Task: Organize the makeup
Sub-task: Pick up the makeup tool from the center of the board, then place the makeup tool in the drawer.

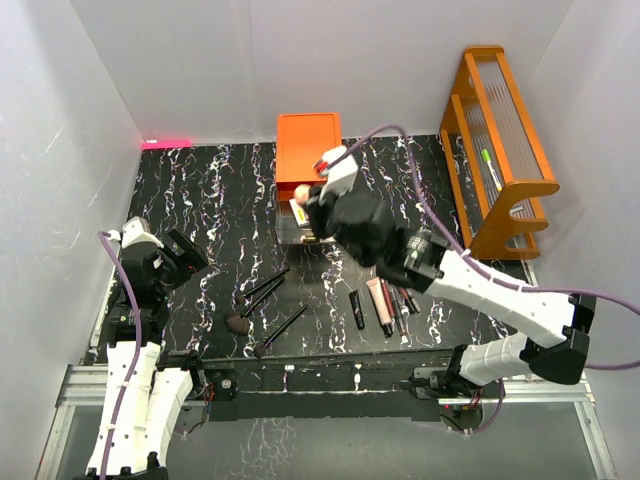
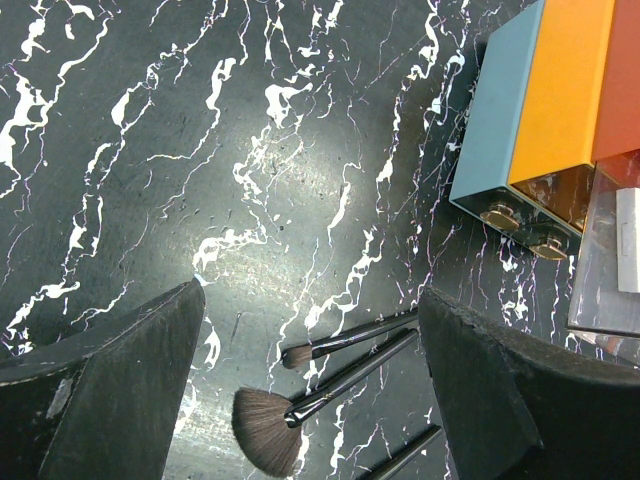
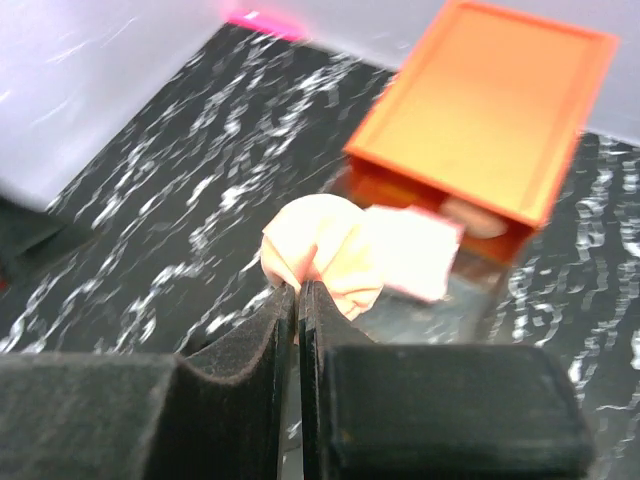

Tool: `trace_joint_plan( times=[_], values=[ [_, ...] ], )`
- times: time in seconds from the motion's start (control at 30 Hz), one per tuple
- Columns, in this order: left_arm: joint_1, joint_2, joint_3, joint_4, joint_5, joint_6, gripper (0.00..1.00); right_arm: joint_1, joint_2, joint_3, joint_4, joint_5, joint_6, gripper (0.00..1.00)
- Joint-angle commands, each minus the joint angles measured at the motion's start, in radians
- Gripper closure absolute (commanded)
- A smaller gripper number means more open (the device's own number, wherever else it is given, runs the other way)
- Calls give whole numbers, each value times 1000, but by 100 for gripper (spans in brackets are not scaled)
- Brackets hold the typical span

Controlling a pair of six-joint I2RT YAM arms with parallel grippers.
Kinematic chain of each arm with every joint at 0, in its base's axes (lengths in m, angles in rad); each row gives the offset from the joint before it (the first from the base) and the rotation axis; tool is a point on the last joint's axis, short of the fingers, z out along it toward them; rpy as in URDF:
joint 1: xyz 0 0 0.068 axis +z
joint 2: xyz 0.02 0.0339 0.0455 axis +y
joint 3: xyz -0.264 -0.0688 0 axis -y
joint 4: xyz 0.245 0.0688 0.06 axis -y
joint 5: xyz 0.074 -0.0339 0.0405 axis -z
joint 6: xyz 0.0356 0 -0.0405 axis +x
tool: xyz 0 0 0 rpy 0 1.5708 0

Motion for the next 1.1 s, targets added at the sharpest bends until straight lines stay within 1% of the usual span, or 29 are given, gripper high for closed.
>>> trace_joint_plan(
  times=[0.0,0.03,0.13,0.2,0.43,0.57,0.73,0.8,0.87,1.0,1.07],
  values=[
    [-4,-1,7,-1,2,-1,13,-219,40,61,45,-179,-39,92],
    [-3,-1,8,-1,2,-2,13,-254,64,87,35,-239,-39,92],
    [-5,1,6,3,6,0,13,-326,153,190,-23,-331,-34,92],
    [-4,2,6,4,9,1,13,-351,214,249,-61,-375,-34,92],
    [-3,10,1,15,32,5,13,-393,364,375,-173,-458,-10,92],
    [-4,15,0,20,46,8,13,-402,401,390,-197,-490,-4,91],
    [-3,17,-1,23,48,8,13,-402,416,398,-198,-520,-16,83],
    [-3,19,-1,21,47,8,13,-402,450,410,-207,-530,-19,81],
    [-3,20,-1,20,47,8,13,-402,459,414,-211,-530,-20,76],
    [-4,20,0,19,45,8,13,-402,458,415,-205,-523,-20,68],
    [-3,20,1,19,45,8,13,-402,450,414,-202,-517,-19,66]
  ],
)
